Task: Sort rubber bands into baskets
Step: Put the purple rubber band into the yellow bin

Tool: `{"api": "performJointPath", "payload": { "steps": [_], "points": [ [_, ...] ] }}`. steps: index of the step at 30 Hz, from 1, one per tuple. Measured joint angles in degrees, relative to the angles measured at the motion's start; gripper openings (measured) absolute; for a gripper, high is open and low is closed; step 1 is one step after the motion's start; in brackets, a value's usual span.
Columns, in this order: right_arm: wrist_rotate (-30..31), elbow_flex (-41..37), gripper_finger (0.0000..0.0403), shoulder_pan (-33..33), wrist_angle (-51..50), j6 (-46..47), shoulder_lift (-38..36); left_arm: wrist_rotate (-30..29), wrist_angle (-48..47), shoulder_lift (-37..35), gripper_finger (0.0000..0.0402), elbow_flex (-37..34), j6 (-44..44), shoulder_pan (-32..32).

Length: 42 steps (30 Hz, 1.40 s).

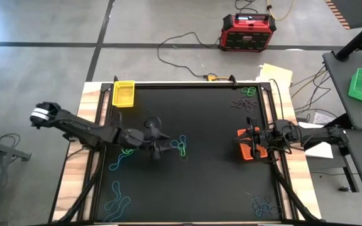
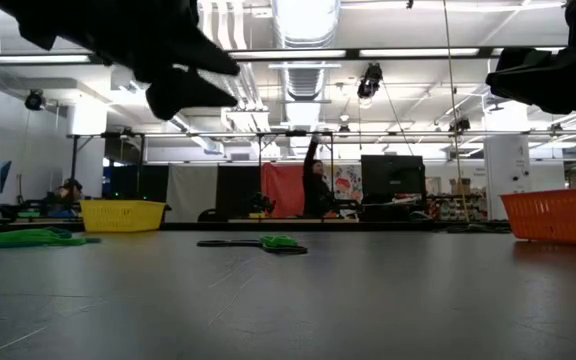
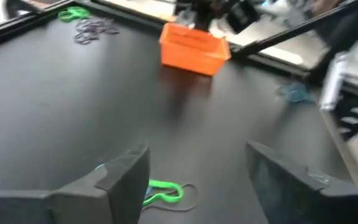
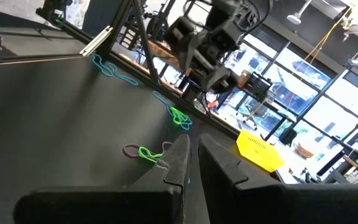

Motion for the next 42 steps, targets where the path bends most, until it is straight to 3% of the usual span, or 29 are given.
{"api": "performJointPath", "payload": {
  "steps": [6,11,20,28,35,42],
  "points": [
    [0.0,0.0,0.0029,0.0,0.0,0.0,0.0,-10.2,0.8,8.9,0.0263,-1.0,0.4,-3.3],
    [0.0,0.0,0.0029,0.0,0.0,0.0,0.0,-15.2,10.1,16.1,0.0263,-3.8,-0.4,-4.7],
    [0.0,0.0,0.0029,0.0,0.1,0.0,0.0,-16.6,12.6,26.9,0.0263,-4.6,-4.8,-4.7],
    [0.0,0.0,0.0029,0.0,0.1,0.0,0.0,-18.8,14.4,32.3,0.0257,-4.5,-9.7,-4.8],
    [0.0,0.0,0.0029,0.0,0.1,0.0,0.0,-19.0,14.8,34.1,0.0191,-4.5,-9.5,-4.9],
    [0.0,0.0,0.0029,0.0,0.1,0.0,0.0,-19.6,15.0,34.2,0.0063,-4.6,-9.4,-4.9]
  ]
}}
